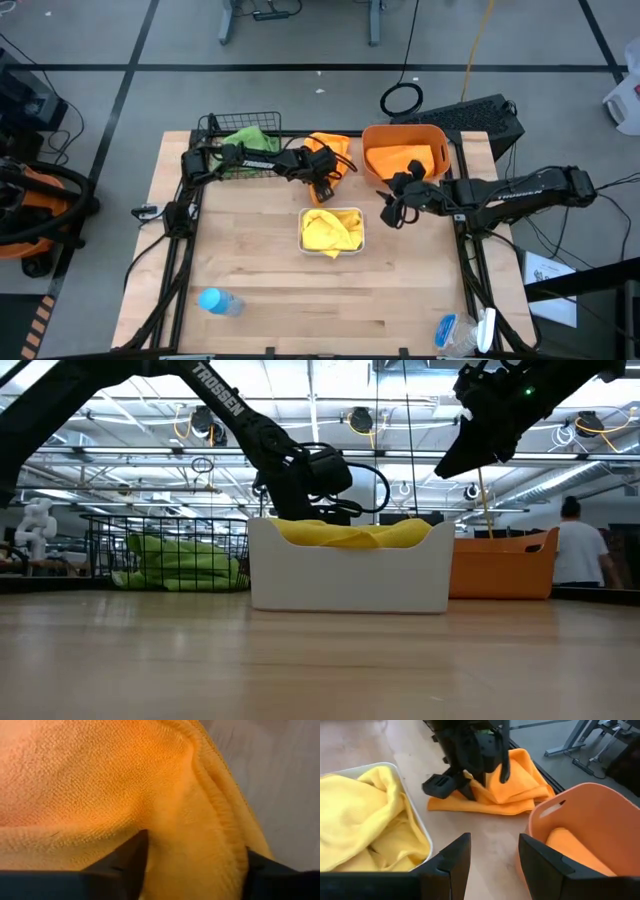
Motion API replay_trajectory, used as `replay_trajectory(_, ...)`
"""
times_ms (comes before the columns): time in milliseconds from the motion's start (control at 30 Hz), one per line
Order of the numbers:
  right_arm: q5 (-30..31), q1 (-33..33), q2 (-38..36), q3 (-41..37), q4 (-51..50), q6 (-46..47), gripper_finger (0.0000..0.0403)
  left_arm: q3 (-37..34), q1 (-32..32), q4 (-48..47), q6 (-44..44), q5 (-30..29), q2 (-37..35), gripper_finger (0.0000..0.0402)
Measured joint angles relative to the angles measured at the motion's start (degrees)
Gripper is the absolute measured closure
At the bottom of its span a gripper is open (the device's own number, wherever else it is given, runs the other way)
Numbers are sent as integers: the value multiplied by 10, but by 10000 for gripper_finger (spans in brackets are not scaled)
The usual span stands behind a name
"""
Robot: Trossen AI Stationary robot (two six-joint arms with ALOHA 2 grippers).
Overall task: Sort microfiber towel by color & place in baskets
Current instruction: Put the orange microfiber towel into the orange bin
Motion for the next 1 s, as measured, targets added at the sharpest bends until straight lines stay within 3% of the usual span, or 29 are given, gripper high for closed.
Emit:
replay_trajectory(267,0,42,0,0,-1,38,245,-1,0,12,27,-6,1,386)
replay_trajectory(467,5,82,0,0,-1,59,245,-2,-5,4,34,-27,-17,389)
replay_trajectory(733,50,115,12,0,17,61,245,-1,-35,9,74,-87,-99,395)
replay_trajectory(1000,54,117,81,0,111,4,245,-1,-74,12,117,-108,-199,397)
